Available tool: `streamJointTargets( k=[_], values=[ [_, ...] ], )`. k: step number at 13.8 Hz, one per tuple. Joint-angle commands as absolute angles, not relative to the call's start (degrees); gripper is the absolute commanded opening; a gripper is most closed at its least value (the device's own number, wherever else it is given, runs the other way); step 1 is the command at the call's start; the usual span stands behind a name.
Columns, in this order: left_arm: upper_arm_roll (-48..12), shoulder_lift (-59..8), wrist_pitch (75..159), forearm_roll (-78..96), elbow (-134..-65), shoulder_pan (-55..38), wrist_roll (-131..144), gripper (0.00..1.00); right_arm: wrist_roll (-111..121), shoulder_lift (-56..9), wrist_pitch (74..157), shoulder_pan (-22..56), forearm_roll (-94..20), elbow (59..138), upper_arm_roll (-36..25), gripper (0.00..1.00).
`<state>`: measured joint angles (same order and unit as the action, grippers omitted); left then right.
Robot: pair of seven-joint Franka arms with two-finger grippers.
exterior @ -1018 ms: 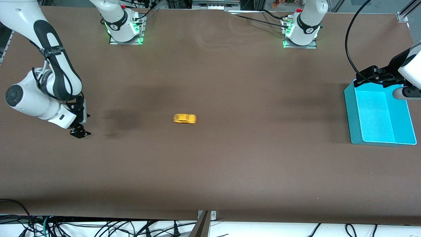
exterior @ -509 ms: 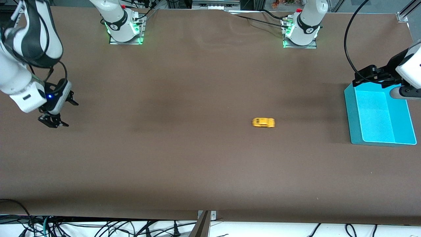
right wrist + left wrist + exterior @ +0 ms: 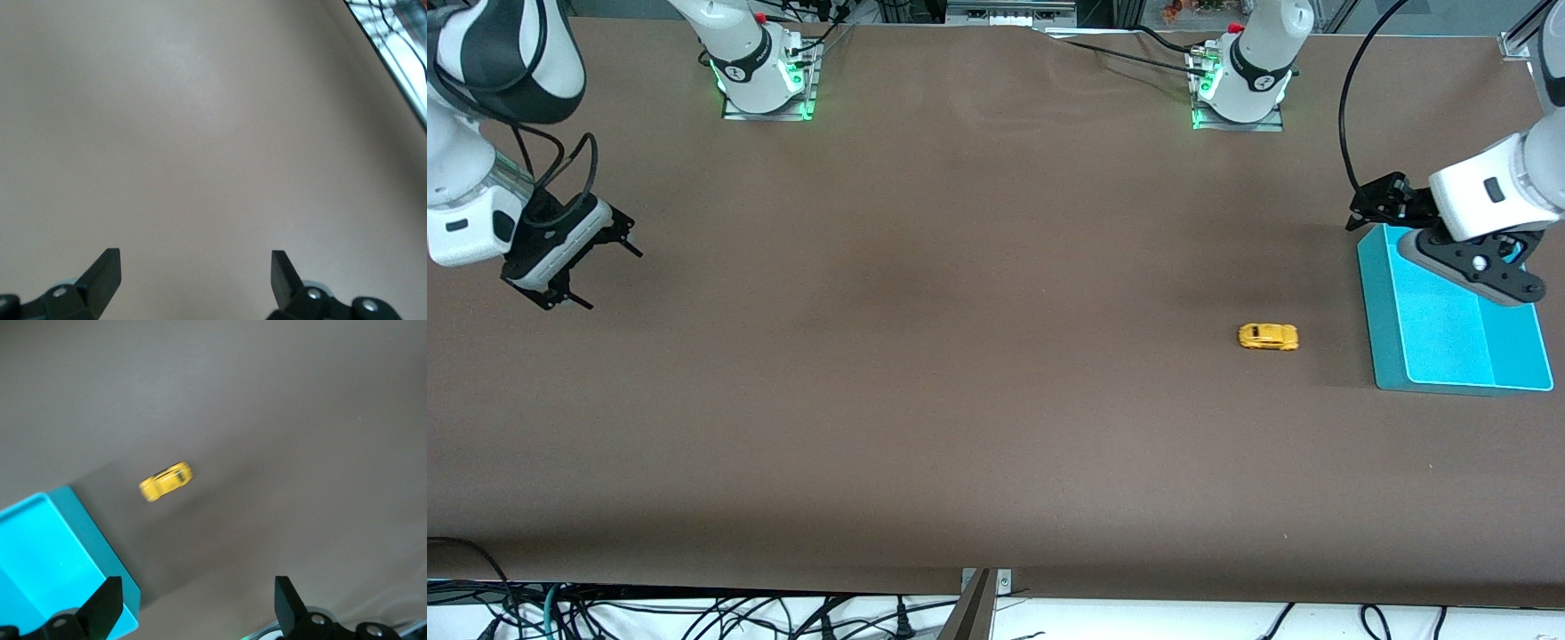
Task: Wind and store yellow beetle car
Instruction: 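Return the right arm to rest while the left gripper approaches the car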
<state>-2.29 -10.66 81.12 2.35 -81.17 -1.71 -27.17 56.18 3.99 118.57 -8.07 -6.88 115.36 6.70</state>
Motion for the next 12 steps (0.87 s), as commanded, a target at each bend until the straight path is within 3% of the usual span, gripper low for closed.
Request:
streamJointTargets(
  k=[1,4,8,12],
  values=[
    [-2.29,-10.46,80.68,2.37,-82.43,-1.50,-32.87,1.00,39.88,8.87,113.83,-6.24,-5.36,116.37,6.15,1.00],
    [-2.29,-9.76,80.68,2.29,-87.25,-1.23,-42.67,1.00,23.16,10.89,108.82,-4.49,-5.36,115.84,4.75,1.00],
    [-2.20,-9.67,81.38,1.41,-93.50,0.53,-51.66,1.00,19.17,11.69,103.37,-3.43,-4.13,113.03,3.52,1.00],
    [-2.20,-9.58,88.13,1.32,-100.36,2.28,-62.89,1.00,11.36,11.69,96.79,-2.90,-3.96,110.05,2.81,1.00]
  ],
)
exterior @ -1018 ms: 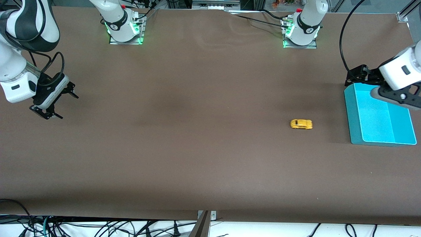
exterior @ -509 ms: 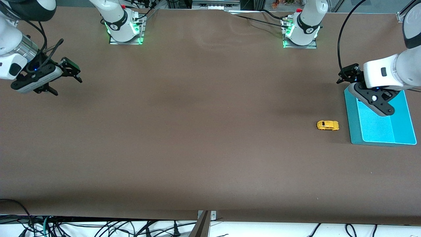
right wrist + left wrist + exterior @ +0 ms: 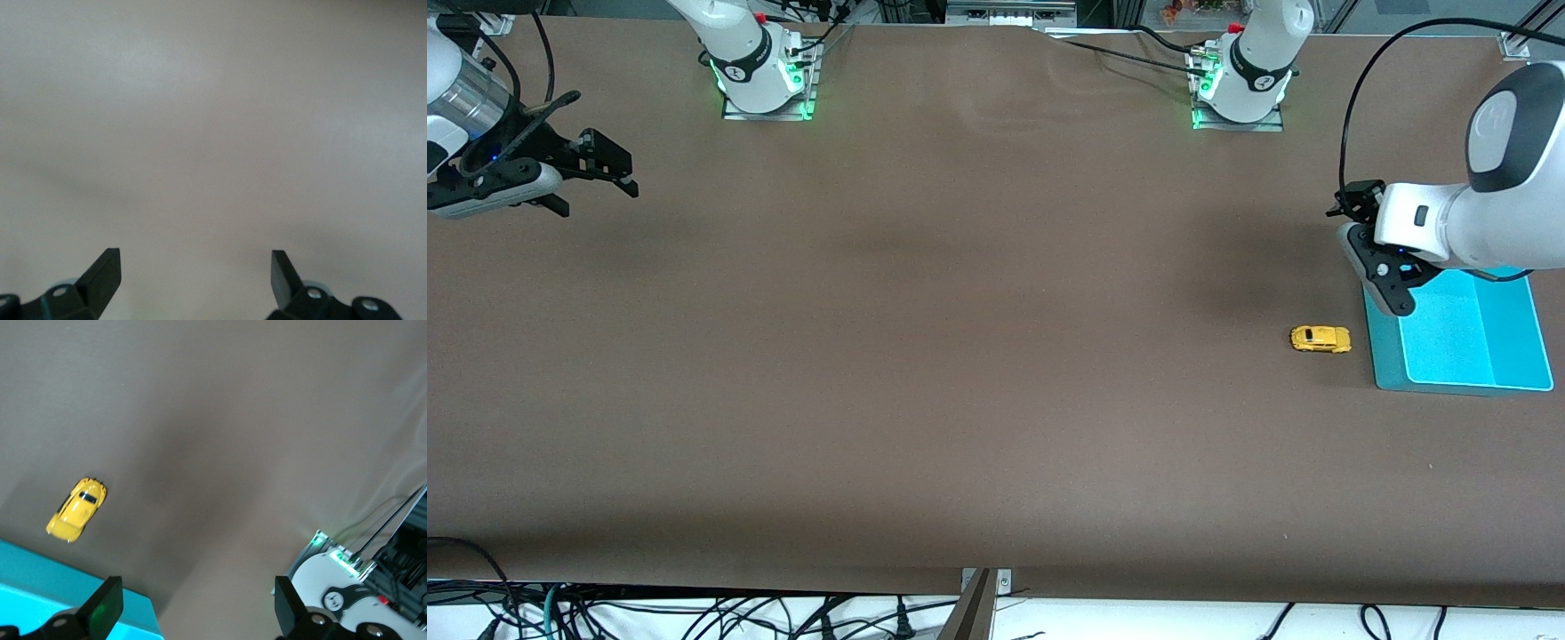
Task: Wind and store yellow beetle car
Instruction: 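Return the right arm to rest while the left gripper approaches the car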
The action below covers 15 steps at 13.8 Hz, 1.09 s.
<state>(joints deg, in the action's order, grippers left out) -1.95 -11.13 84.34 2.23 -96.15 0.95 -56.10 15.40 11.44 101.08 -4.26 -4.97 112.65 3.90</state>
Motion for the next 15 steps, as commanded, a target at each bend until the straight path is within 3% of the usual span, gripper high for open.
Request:
streamJointTargets(
  k=[1,9,15],
  values=[
    [-2.20,-9.58,90.50,1.32,-102.37,2.98,-66.67,1.00,10.38,11.78,95.46,-2.64,-3.52,109.34,2.73,1.00],
    [-2.29,-9.58,105.71,-6.05,-112.22,5.53,-82.08,1.00,10.54,11.69,95.36,-1.14,0.88,108.19,2.81,1.00],
    [-2.29,-9.58,127.22,-6.94,-123.90,9.67,-85.17,1.00,10.28,11.69,95.54,-0.79,0.88,108.02,2.81,1.00]
  ],
)
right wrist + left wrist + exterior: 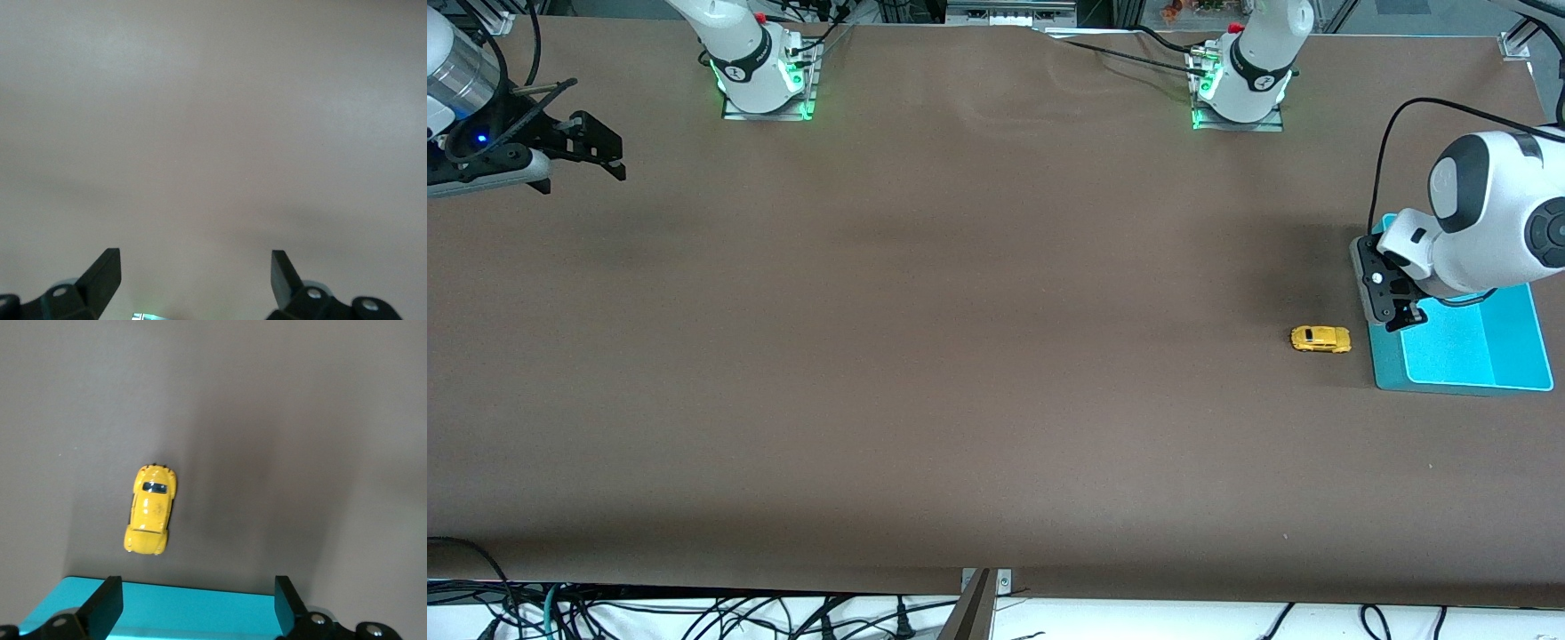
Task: Wind and store yellow beetle car
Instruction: 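Lower the left gripper and close it on the yellow car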
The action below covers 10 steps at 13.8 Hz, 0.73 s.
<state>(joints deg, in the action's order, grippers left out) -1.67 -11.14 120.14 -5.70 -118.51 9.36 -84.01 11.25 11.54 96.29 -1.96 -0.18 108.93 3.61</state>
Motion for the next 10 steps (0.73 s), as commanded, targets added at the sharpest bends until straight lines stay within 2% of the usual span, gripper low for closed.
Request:
streamJointTargets(
  k=[1,4,10],
  values=[
    [-2.29,-9.67,130.40,-6.94,-125.49,9.67,-85.17,1.00,10.28,11.69,95.54,-0.79,0.88,108.02,2.81,1.00],
    [-2.28,-11.16,133.58,-7.03,-125.77,9.58,-85.78,1.00,10.28,11.69,95.36,-0.79,0.88,108.02,2.81,1.00],
    [-2.28,-19.41,142.10,-7.82,-124.28,12.66,-86.40,1.00,10.20,11.78,95.36,-0.62,0.88,108.11,2.90,1.00]
  ],
)
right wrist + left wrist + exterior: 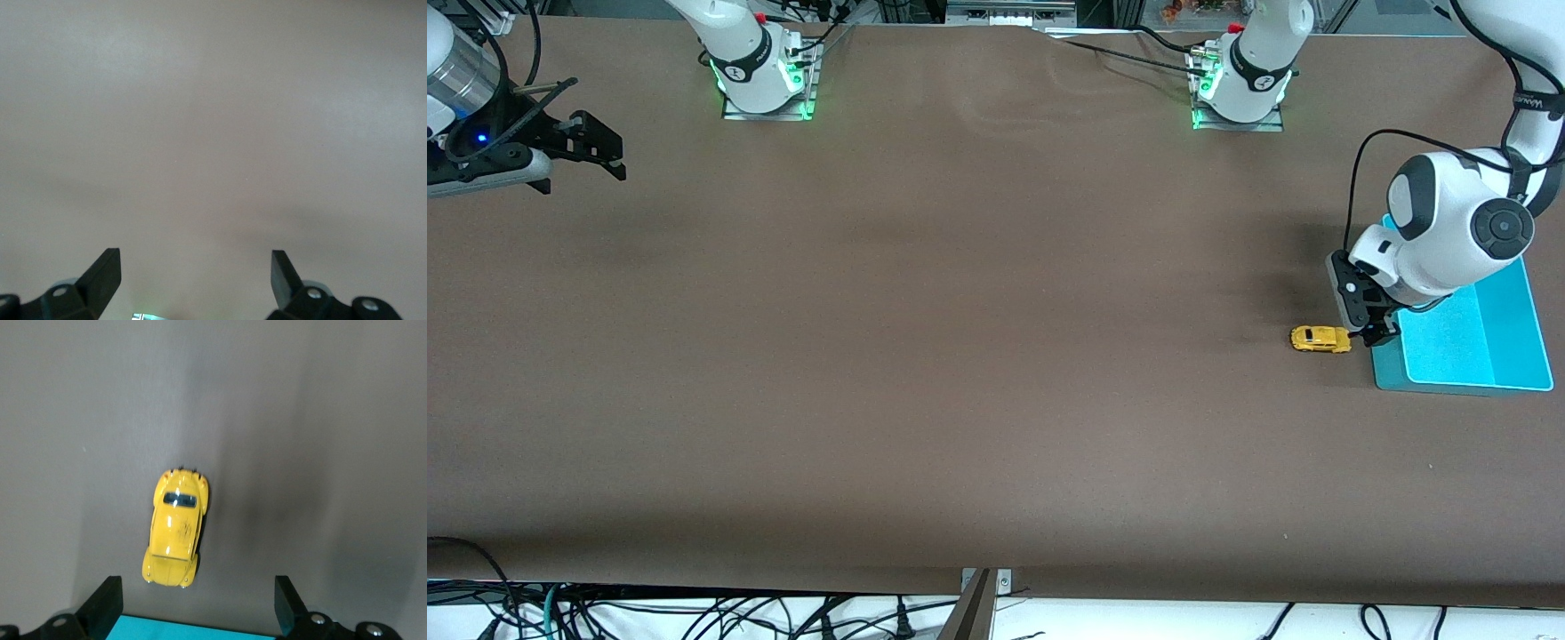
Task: Wind and store yellow beetle car
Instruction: 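Lower the left gripper and close it on the yellow car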
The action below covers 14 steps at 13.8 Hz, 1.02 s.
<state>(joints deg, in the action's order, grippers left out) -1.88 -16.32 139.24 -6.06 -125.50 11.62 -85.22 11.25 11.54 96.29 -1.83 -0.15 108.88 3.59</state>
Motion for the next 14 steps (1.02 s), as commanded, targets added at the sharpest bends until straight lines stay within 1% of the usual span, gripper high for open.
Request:
streamJointTargets(
  k=[1,4,10,12,14],
  values=[
    [-2.20,-20.21,142.99,-7.82,-124.28,12.66,-86.40,1.00,10.28,11.78,95.27,-0.53,0.88,108.11,2.90,1.00],
    [-2.28,-21.53,144.32,-7.74,-124.10,12.57,-86.40,1.00,10.46,11.78,95.27,-0.53,0.88,108.11,2.81,1.00],
    [-2.29,-24.16,145.19,-8.26,-121.29,11.78,-89.90,1.00,10.28,11.78,95.36,-0.44,0.88,108.28,2.90,1.00],
    [-2.37,-25.22,147.12,-8.35,-121.38,11.78,-92.36,1.00,10.20,11.78,95.36,-0.44,0.88,108.37,2.90,1.00],
    [-2.46,-25.49,147.22,-8.35,-121.38,11.69,-93.08,1.00,10.20,11.78,95.45,-0.44,0.88,108.37,2.90,1.00]
  ],
)
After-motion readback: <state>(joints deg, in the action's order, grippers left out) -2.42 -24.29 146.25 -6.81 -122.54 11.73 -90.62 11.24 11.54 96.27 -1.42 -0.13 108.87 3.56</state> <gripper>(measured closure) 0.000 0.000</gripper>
